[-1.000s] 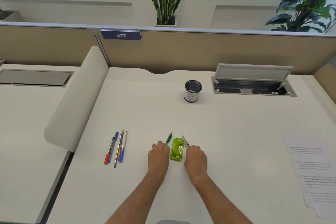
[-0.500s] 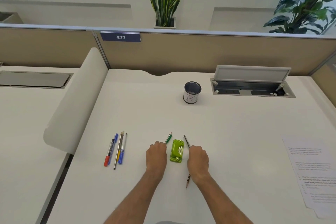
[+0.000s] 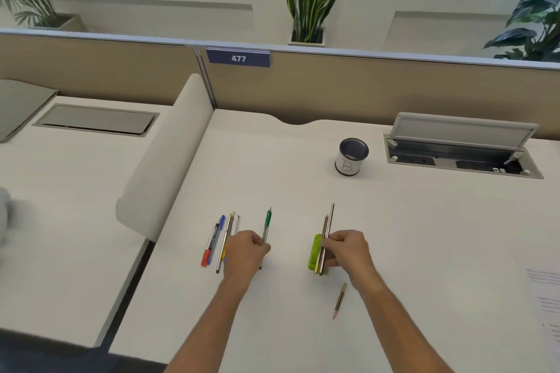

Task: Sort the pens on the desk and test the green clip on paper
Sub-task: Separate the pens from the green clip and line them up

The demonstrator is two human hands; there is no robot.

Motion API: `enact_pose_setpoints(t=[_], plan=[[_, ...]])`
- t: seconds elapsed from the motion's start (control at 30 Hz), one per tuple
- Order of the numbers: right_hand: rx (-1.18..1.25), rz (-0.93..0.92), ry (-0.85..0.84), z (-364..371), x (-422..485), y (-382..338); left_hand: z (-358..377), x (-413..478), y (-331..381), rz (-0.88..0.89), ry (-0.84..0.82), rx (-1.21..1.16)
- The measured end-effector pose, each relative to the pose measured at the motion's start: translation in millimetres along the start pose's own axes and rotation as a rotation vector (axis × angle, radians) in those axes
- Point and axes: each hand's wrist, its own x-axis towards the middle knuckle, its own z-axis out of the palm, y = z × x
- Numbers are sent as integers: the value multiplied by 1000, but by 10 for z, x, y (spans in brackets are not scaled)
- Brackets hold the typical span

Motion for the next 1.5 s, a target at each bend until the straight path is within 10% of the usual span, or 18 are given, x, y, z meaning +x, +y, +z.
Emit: enact_pose_setpoints(t=[0.2, 0.83, 1.2, 1.37, 1.5], plan=[[-59, -11, -213, 1214, -136, -292, -742, 233, -574, -125, 168, -34], [-380, -13, -131, 2139, 101, -245, -988, 622, -1131, -104, 42, 117], [-397, -317, 174, 1371, -336, 43, -933, 651, -1290, -54, 81, 52], [-390, -103, 467, 436, -580, 629, -858, 675, -1398, -48, 130, 40], [-499, 148, 383, 93, -684, 979, -798, 687, -1403, -43, 146, 28]])
